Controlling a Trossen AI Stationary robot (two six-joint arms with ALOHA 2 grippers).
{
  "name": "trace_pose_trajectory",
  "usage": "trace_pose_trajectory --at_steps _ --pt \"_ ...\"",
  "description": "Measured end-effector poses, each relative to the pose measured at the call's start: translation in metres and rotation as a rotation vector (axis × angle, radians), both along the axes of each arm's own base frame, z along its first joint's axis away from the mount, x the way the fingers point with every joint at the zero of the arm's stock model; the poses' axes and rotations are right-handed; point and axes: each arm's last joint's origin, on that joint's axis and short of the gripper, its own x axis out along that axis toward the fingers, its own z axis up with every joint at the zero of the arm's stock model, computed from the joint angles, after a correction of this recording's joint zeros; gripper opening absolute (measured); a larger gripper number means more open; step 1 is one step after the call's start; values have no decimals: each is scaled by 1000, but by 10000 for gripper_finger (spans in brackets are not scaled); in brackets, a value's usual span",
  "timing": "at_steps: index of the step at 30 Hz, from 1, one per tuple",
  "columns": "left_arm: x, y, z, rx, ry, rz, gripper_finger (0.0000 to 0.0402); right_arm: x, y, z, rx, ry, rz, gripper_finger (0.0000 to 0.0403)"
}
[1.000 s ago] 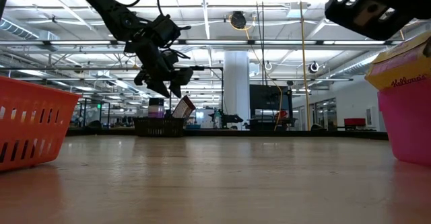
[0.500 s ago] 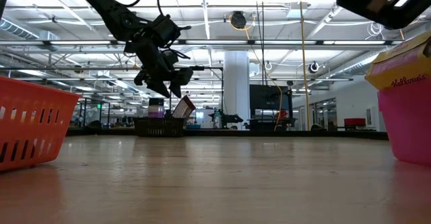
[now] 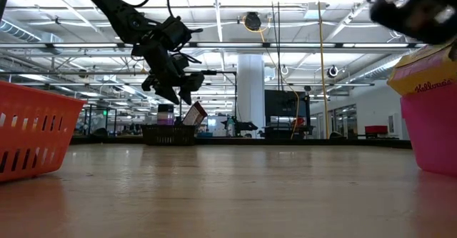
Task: Pick & Place Kitchen Items
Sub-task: Put the red seasoning can into the black bin
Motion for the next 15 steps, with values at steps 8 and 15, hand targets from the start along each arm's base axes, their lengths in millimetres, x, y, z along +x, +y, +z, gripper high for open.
trace_pose_trajectory --at_steps 8,15 --pt "-1 0 -1 -7 10 0 200 -5 -4 -17 28 31 -41 247" --pt "-1 0 -1 -8 12 0 200 -7 -16 -31 -10 43 -85 231"
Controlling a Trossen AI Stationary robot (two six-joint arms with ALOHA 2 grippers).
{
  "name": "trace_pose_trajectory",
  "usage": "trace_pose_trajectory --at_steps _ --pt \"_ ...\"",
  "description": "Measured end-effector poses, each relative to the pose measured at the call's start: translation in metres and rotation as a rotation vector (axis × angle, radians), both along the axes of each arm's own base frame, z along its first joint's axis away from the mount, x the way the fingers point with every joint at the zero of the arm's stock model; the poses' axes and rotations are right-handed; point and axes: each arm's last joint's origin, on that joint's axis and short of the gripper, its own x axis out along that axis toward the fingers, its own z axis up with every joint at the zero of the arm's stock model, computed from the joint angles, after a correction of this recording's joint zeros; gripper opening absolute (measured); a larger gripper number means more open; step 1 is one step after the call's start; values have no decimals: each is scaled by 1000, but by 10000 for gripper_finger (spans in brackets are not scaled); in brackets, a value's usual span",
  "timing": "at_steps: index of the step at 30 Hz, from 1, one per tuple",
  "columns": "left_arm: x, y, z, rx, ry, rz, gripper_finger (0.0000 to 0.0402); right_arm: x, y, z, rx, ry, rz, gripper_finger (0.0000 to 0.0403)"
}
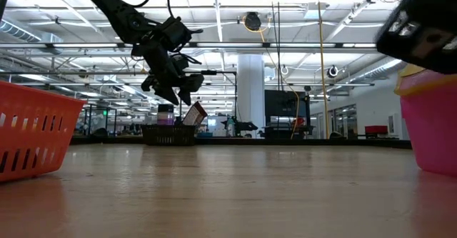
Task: Pick & Place Kitchen Items
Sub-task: Put the red seasoning can into the black bin
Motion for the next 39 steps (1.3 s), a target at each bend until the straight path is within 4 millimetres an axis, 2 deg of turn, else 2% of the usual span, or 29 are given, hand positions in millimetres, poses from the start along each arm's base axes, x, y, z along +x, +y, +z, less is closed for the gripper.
trace_pose_trajectory --at_steps 6,15,19,29,32,39 --pt "0 0 0 -3 4 0 200 7 -8 0 -8 -29 22 182" --pt "0 0 0 -2 5 -1 200 15 -20 1 -11 -40 41 59" --pt "0 0 0 -2 9 -3 200 17 -25 4 -32 -70 53 22" --pt "0 0 -1 -2 13 -5 200 18 -37 9 -109 -98 46 10" --pt "0 0 -1 2 21 -11 200 10 -46 6 -240 -56 8 4" --pt "-1 0 -1 -1 26 -12 200 4 -57 25 -314 -84 -49 4"
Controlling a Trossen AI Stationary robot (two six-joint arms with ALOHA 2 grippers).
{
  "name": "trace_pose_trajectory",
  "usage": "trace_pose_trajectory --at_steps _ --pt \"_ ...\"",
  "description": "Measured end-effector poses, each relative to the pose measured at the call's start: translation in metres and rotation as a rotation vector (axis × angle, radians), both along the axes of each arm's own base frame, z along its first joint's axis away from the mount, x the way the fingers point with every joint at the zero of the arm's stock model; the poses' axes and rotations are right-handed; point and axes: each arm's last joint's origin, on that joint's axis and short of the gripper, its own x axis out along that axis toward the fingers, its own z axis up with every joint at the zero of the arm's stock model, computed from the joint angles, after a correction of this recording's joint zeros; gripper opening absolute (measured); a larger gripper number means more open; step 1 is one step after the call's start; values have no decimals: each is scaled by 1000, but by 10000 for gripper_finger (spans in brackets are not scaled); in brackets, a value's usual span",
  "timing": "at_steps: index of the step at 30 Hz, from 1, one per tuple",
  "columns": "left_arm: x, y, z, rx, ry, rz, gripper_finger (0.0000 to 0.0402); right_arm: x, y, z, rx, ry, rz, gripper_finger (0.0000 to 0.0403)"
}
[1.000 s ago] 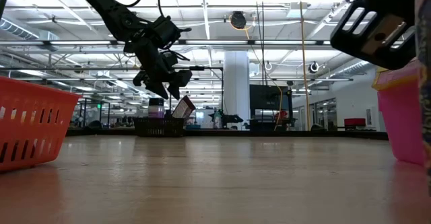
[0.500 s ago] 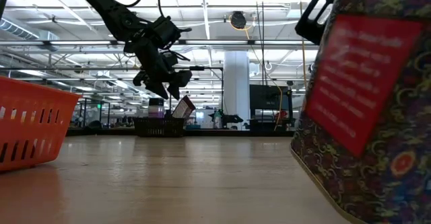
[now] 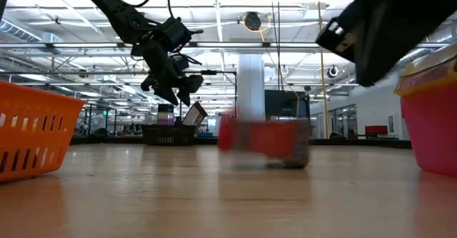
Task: Pick & Place Kitchen Items
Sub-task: Put the red seasoning can into the black bin
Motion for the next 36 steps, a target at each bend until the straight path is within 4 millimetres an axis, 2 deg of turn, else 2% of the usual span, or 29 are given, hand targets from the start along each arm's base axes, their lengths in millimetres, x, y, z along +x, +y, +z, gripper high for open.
trace_pose_trajectory --at_steps 4,10,18,22,29,36 --pt "0 0 0 -3 4 0 200 -1 -2 9 -23 -49 -3 3" --pt "0 -1 -1 -11 15 -11 200 2 -7 8 -59 -61 -20 2" --pt "0 -1 -1 -14 13 -10 200 16 -32 10 -57 -76 -36 9" --pt "0 -1 -1 -14 13 -11 200 24 -42 11 -4 -85 -15 56" --pt "0 -1 -1 -13 15 -13 200 30 -53 13 -17 -124 38 179" --pt "0 -1 -1 -2 41 -33 200 33 -67 3 21 -139 33 277"
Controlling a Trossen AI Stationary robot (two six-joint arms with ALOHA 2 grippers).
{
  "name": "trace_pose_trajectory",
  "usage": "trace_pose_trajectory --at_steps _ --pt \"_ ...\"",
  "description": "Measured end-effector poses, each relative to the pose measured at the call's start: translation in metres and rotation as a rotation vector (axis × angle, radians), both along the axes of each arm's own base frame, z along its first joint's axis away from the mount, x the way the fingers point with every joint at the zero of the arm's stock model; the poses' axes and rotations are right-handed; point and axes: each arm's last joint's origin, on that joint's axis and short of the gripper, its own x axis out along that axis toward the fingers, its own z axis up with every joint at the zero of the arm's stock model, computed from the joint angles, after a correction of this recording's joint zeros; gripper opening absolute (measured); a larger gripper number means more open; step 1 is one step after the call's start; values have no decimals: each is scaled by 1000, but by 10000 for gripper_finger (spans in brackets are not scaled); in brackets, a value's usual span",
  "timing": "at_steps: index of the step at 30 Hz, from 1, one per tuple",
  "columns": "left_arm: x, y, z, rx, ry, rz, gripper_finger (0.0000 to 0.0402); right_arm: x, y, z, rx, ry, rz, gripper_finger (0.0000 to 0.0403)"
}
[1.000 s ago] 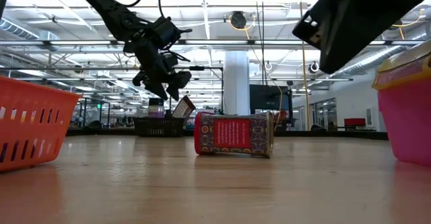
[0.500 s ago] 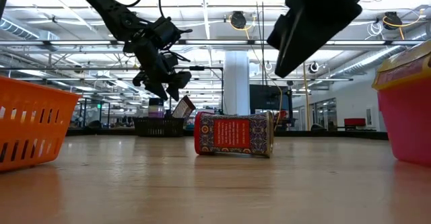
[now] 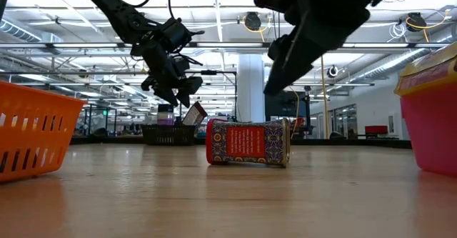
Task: Pick & Place Kitchen Items
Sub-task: Put the red seasoning can into the black bin
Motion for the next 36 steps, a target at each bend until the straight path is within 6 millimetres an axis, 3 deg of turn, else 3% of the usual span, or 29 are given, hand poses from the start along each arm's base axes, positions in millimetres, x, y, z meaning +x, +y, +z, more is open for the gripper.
trace_pose_trajectory --at_steps 9,14,36 --pt "0 0 0 4 9 -7 200 4 -20 -10 -11 -42 -34 332" --pt "0 0 0 5 10 -9 200 3 -30 -15 11 -22 -90 333" --pt "0 0 0 12 15 -14 200 13 -27 -38 58 -15 -158 334"
